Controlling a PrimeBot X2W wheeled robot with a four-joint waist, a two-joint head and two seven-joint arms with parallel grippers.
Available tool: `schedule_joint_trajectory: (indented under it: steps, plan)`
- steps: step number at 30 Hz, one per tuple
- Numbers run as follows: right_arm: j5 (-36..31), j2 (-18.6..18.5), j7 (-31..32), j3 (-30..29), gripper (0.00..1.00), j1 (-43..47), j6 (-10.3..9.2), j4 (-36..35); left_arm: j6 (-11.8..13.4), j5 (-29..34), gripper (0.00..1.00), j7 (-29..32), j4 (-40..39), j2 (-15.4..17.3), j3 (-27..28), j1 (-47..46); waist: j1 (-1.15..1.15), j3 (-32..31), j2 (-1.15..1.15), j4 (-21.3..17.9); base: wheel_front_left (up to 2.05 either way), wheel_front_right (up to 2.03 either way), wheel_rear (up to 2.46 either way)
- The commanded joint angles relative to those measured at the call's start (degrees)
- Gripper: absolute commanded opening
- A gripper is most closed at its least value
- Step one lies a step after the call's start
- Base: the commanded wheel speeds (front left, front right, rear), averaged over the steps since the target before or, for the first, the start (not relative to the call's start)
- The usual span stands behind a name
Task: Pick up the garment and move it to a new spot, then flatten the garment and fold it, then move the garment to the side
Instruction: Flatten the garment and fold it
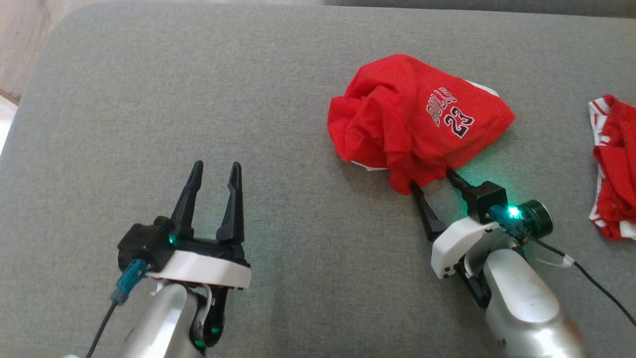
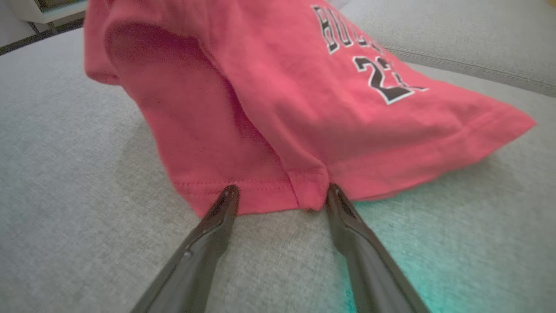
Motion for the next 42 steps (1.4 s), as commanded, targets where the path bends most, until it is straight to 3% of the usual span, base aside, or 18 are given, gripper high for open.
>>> schedule_joint_trajectory:
  steps: [1,3,5,14,20,27,34,37,42]
  plan:
    - [-0.8,0.0,0.3,1.4,1.00,-2.3,-0.04,0.0,-0.3,0.6,1.00,-0.5,-1.3,0.1,2.2,-2.5,-0.01,0.4,0.00,0.5,0.00,0.00,0.00]
    - [-1.4,0.0,0.5,1.2,1.00,-3.2,-0.04,1.8,-0.6,0.8,1.00,-0.5,-1.2,-0.3,2.5,-2.6,-0.01,0.5,0.00,0.7,0.00,0.00,0.00]
    - [-1.8,0.0,0.3,0.6,0.00,-4.0,-0.04,3.1,-0.8,1.1,1.00,-0.5,-1.0,-0.5,2.8,-2.6,-0.01,0.5,0.00,0.8,0.00,0.00,0.00]
    - [-1.3,0.0,-4.6,-6.5,0.00,-6.7,-0.04,1.7,-1.6,2.1,1.00,-0.5,-0.2,-1.3,4.3,-2.3,-0.01,-0.9,0.00,-0.2,0.00,0.00,0.00]
    - [1.0,0.0,-5.5,-7.9,0.00,-8.7,-0.04,-4.7,-2.1,2.4,1.00,-0.5,0.0,-1.9,4.8,-1.6,-0.01,-3.3,0.00,-0.8,0.00,0.00,0.00]
    - [4.9,0.0,-5.4,-1.5,0.00,-15.3,-0.04,-11.5,-2.3,2.5,1.00,-0.5,0.1,-2.8,5.2,-0.2,-0.01,-7.0,0.00,0.4,0.00,0.00,0.00]
    - [15.1,0.0,-3.4,6.7,0.00,-24.8,-0.04,-17.8,-2.3,2.2,1.00,-0.5,0.1,-3.0,5.8,1.9,-0.01,-9.9,0.00,1.9,0.00,0.00,0.00]
    - [18.1,0.0,-1.4,6.6,0.00,-25.4,-0.04,-17.2,-2.2,2.2,1.00,-0.5,-0.3,-2.9,6.2,2.5,-0.01,-10.3,0.00,2.2,0.00,0.00,0.00]
    - [15.3,0.0,1.3,1.0,0.00,-21.1,-0.04,-9.5,-2.1,2.3,1.00,-0.5,-1.2,-2.7,6.5,2.6,-0.01,-9.3,0.00,2.2,0.00,0.00,0.00]
